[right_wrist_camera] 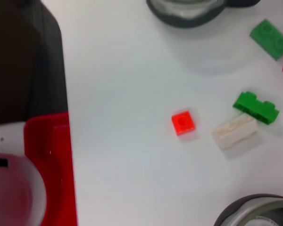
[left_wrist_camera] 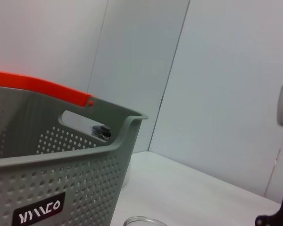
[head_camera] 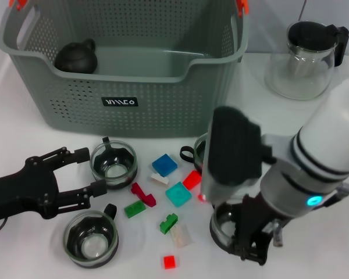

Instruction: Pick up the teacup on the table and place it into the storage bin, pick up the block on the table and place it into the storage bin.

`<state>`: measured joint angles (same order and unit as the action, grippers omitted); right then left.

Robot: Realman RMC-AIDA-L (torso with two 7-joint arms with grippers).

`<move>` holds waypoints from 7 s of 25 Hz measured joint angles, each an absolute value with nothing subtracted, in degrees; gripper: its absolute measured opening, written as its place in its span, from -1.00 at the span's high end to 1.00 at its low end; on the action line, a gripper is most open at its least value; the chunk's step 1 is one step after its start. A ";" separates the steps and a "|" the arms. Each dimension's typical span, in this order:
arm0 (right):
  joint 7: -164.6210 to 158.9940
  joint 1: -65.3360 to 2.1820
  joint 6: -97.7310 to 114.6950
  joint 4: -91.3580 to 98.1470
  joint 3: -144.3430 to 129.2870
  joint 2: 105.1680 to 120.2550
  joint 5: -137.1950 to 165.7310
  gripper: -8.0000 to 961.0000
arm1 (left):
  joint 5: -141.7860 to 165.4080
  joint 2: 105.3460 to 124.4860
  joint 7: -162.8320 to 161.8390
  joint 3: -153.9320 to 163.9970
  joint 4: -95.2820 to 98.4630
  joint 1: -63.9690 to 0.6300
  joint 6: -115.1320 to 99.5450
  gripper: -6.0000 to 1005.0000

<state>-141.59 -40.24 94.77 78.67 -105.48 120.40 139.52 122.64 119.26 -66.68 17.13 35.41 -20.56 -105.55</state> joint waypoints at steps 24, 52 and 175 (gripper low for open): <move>-124.33 -49.35 79.23 67.90 -53.88 115.76 109.19 0.87 | 122.61 119.19 -66.83 16.79 34.01 -21.60 -104.38 -0.74; -115.41 -75.55 50.23 26.72 -54.80 117.24 128.14 0.87 | 122.71 119.96 -67.51 16.79 33.04 -20.38 -102.34 -0.74; -81.83 -41.81 96.62 43.14 -47.73 117.83 86.25 -0.52 | 123.04 119.79 -70.14 16.79 32.43 -23.12 -101.51 -0.74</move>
<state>-81.83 -41.81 96.62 43.14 -47.74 117.83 86.25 123.04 119.79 -70.14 16.79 32.43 -23.12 -101.51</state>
